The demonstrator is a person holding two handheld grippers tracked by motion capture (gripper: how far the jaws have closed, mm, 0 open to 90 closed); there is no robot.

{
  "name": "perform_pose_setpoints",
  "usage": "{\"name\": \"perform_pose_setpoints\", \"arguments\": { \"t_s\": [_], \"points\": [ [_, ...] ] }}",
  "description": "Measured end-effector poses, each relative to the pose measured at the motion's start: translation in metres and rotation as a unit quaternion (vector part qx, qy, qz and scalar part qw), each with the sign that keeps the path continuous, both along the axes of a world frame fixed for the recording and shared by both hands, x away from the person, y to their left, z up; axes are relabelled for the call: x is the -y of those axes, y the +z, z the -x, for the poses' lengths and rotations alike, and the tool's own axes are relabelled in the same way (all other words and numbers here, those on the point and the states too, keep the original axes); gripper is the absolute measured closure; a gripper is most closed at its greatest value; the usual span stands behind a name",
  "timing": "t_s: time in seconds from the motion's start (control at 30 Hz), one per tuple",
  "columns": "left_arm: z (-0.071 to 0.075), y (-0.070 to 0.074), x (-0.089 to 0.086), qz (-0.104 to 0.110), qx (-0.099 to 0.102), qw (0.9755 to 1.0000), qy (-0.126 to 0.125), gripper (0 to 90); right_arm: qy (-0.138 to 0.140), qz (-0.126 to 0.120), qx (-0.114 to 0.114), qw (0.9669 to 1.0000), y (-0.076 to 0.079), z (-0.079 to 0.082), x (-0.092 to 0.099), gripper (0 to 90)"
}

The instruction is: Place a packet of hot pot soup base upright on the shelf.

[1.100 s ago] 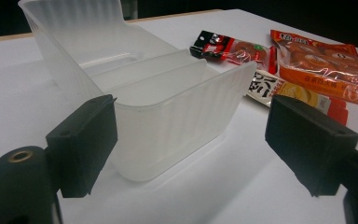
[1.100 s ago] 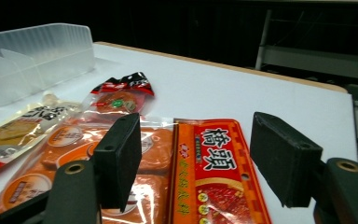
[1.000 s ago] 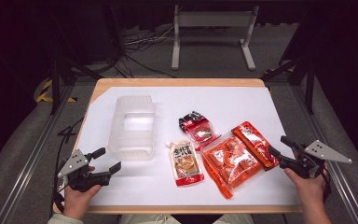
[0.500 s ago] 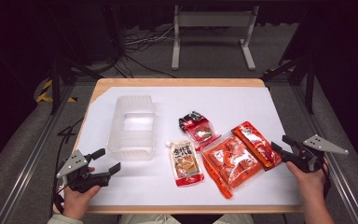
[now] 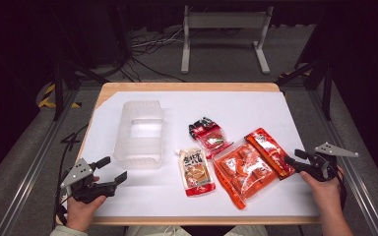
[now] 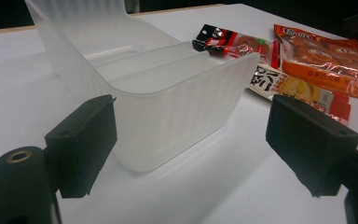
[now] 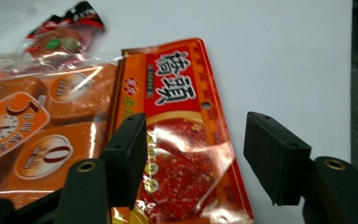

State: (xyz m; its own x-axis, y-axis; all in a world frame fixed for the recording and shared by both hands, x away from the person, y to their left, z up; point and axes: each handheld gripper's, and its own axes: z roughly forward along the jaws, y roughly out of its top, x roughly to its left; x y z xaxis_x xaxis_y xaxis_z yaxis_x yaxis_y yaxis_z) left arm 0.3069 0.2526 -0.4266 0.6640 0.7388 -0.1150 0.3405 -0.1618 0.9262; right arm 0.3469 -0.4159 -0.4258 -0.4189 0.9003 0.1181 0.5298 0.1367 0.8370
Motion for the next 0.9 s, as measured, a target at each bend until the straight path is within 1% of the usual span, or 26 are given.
{"name": "perform_pose_setpoints", "arguments": {
  "t_s": [0.1, 0.13, 0.2, 0.27, 0.33, 0.37, 0.4, 0.47, 0.53, 0.7, 0.8, 0.9],
  "points": [
    [0.000, 0.000, 0.000, -0.001, 0.001, 1.0000, 0.000, 17.0, -0.018, -0.002, -0.027, 0.9995, -0.005, -0.002, 0.003, 35.2],
    [0.000, 0.000, 0.000, -0.001, 0.001, 1.0000, 0.000, 17.0, -0.018, -0.002, -0.027, 0.9995, -0.005, -0.002, 0.003, 35.2],
    [0.000, 0.000, 0.000, -0.003, 0.001, 1.0000, -0.001, 17.0, -0.020, -0.014, -0.040, 0.9989, -0.007, -0.002, 0.003, 34.2],
    [0.001, 0.000, 0.002, -0.005, 0.004, 1.0000, -0.002, 16.9, -0.024, -0.011, -0.050, 0.9984, -0.008, -0.003, 0.003, 33.3],
    [0.001, 0.000, 0.004, -0.017, 0.009, 0.9998, -0.006, 16.8, -0.026, -0.014, -0.063, 0.9976, -0.011, -0.005, 0.004, 31.9],
    [0.002, 0.000, 0.005, -0.018, 0.005, 0.9998, -0.006, 16.9, -0.025, -0.017, -0.066, 0.9973, -0.012, -0.005, 0.004, 31.9],
    [0.001, 0.000, 0.005, -0.020, 0.007, 0.9998, -0.006, 16.8, -0.025, -0.020, -0.071, 0.9969, -0.012, -0.005, 0.004, 31.7],
    [0.001, 0.000, 0.005, -0.018, 0.006, 0.9998, -0.008, 16.8, -0.024, -0.027, -0.076, 0.9964, -0.012, -0.006, 0.005, 31.8],
    [0.001, 0.000, 0.004, -0.017, 0.006, 0.9998, -0.006, 16.8, -0.021, -0.038, -0.088, 0.9952, -0.013, -0.006, 0.005, 31.3],
    [0.001, 0.000, 0.004, -0.019, 0.005, 0.9998, -0.007, 16.8, -0.018, -0.066, -0.098, 0.9928, -0.013, -0.006, 0.006, 31.4],
    [0.001, 0.000, 0.004, -0.019, 0.005, 0.9998, -0.007, 16.7, -0.019, -0.066, -0.096, 0.9930, -0.011, -0.006, 0.006, 33.1],
    [0.001, 0.000, 0.004, -0.017, 0.004, 0.9998, -0.006, 16.7, -0.020, -0.073, -0.091, 0.9930, -0.008, -0.004, 0.006, 36.3]
  ]
}}
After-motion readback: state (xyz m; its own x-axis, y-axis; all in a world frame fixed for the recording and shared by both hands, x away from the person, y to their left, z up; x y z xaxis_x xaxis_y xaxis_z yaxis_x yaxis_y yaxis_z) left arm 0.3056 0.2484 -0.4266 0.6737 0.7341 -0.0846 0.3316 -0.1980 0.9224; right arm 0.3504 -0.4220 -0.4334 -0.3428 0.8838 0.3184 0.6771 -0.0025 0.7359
